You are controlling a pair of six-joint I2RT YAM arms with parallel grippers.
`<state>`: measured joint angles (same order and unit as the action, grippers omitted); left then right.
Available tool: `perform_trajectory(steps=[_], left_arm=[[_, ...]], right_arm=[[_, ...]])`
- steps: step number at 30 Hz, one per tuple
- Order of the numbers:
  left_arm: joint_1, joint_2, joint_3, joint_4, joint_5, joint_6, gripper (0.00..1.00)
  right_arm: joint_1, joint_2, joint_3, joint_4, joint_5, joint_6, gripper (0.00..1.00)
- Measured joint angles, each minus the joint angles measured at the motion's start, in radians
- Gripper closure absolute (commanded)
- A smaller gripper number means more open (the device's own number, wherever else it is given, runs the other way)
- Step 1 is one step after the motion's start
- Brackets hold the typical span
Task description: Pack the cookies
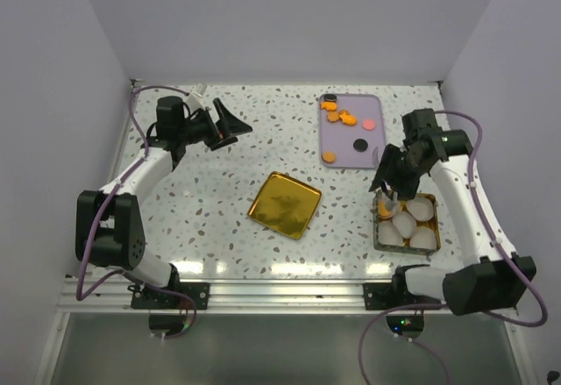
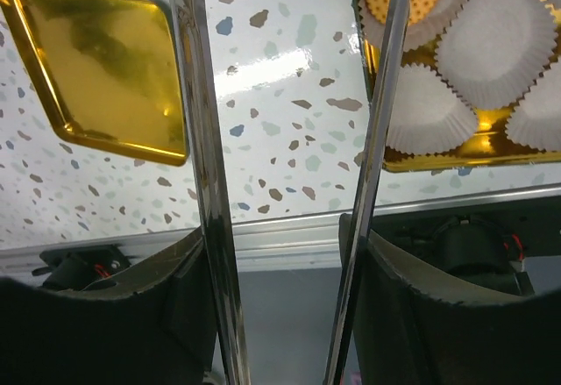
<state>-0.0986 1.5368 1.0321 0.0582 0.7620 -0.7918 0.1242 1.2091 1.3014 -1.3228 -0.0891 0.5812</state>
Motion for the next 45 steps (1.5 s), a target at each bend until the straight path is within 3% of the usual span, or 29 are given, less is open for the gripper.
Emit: perform_trajectory(steps=[8,18,45], left_arm=[[0.000,0.000,0.000,-0.022,-0.008,0.003,0.00],[0.000,0.000,0.019,-0.044,-0.019,0.011,0.00],[0.013,0.004,0.044,-0.048,-0.034,0.011,0.00]], right_arm=[[0.000,0.264,0.155,0.051,-0.045,-0.052,0.43],[0.000,0.483,0.285,0.092,-0.065,-0.105,0.43],[0.000,0.709,0.329,0.125,-0.060,-0.175,0.46]])
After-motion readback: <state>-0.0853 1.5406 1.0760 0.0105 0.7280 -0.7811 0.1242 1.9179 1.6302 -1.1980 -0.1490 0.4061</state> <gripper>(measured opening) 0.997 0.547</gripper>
